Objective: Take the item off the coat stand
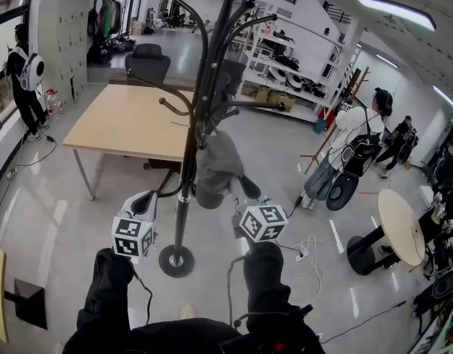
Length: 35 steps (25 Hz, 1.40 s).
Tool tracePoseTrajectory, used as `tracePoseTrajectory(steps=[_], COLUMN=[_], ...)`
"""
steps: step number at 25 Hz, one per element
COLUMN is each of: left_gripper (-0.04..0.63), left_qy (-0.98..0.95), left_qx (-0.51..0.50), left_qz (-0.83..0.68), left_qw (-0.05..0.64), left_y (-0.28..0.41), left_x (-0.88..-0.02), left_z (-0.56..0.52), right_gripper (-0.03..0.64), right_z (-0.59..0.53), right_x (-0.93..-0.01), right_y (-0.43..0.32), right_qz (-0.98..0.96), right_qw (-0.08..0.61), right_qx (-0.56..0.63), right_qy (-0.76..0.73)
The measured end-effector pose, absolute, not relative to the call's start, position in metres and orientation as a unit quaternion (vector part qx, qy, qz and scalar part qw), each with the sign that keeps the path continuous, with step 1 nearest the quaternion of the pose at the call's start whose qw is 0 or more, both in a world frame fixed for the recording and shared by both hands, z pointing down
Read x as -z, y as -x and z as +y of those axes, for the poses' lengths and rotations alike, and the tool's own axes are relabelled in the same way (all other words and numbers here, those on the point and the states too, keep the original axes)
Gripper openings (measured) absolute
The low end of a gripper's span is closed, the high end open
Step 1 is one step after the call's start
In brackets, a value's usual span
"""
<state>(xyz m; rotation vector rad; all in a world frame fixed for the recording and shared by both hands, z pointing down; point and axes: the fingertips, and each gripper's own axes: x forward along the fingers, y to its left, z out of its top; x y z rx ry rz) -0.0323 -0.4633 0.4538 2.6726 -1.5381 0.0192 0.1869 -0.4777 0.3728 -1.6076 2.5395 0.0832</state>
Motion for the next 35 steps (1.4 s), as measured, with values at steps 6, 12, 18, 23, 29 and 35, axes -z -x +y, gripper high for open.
tracePoseTrajectory(steps=[6, 12, 18, 23, 29, 35], left_gripper=[0.002, 0.002, 0.002, 0.002, 0.002, 0.002], left_qy=[-0.865, -0.863, -0.861, -0.862, -0.863, -0.863], left_qx=[-0.006, -0.004, -0.003, -0.004, -0.005, -0.004], left_qz=[-0.5, -0.505, -0.508, -0.506, -0.504, -0.505], left_qw=[0.029, 0.027, 0.029, 0.027, 0.026, 0.026], left_y=[0.035, 0.042, 0.047, 0.045, 0.043, 0.044], left_x=[-0.456, -0.453, -0.452, -0.452, -0.45, -0.451], left_z=[-0.464, -0.464, -0.463, -0.462, -0.461, -0.459], right_gripper=[0.046, 0.046, 0.046, 0.046, 0.046, 0.046], right_z=[-0.479, -0.479, -0.479, -0.477, -0.477, -0.475], right_x=[-0.361, -0.35, -0.338, -0.331, -0.321, -0.314], right_y=[-0.187, -0.187, -0.191, -0.195, -0.197, -0.198], right_qz=[0.843, 0.843, 0.84, 0.838, 0.837, 0.837], right_qw=[0.079, 0.093, 0.099, 0.101, 0.109, 0.115], right_qx=[-0.031, -0.031, -0.036, -0.04, -0.043, -0.048], right_qy=[0.531, 0.529, 0.532, 0.534, 0.535, 0.533])
